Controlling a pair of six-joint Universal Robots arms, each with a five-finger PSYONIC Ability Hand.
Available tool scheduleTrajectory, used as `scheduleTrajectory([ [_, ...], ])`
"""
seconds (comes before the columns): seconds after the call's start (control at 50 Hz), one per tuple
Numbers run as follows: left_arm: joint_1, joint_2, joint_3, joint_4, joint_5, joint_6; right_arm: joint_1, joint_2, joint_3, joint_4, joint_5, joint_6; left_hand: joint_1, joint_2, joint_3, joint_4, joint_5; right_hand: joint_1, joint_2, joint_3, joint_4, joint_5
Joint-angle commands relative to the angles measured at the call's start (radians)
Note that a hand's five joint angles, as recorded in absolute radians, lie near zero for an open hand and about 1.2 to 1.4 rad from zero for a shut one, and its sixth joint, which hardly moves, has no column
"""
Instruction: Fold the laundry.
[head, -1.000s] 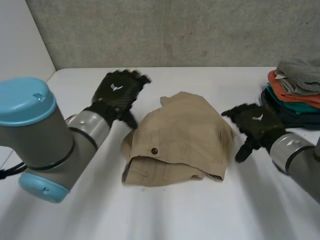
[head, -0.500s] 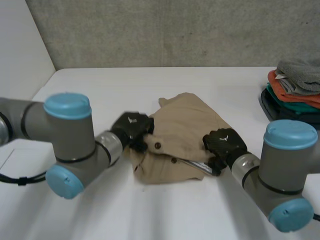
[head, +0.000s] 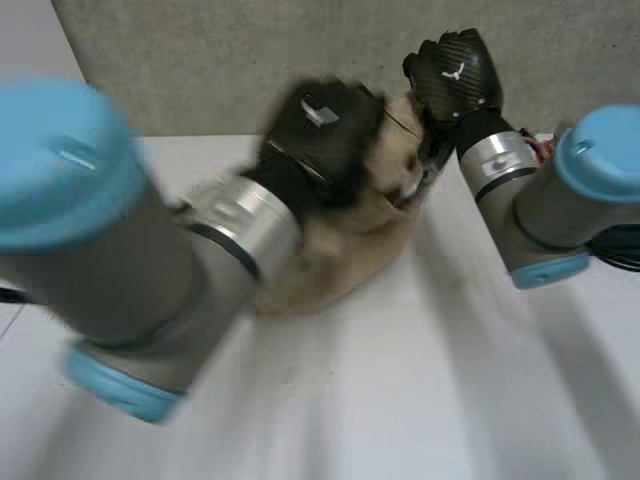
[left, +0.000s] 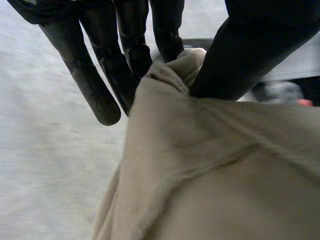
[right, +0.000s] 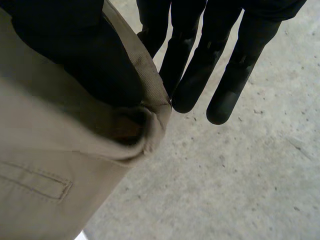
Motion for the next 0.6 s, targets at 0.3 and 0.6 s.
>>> scheduleTrajectory([
  [0.3, -0.134, -0.166, 0.007, 0.133, 0.005, 0.006, -0.214, 0.161, -0.080, -0.013, -0.033, -0.059, -0.842, -0.931, -0.923, -0.927, -0.896, -0.944, -0.982, -1.011, -1.022, -1.008],
  [0.6, 0.106, 0.114, -0.348, 0.081, 0.004, 0.002, -0.293, -0.150, 0.008, 0.633, -0.025, -0.065, -0.821, -0.910, -0.902, -0.907, -0.875, -0.944, -0.982, -1.011, -1.022, -1.008],
])
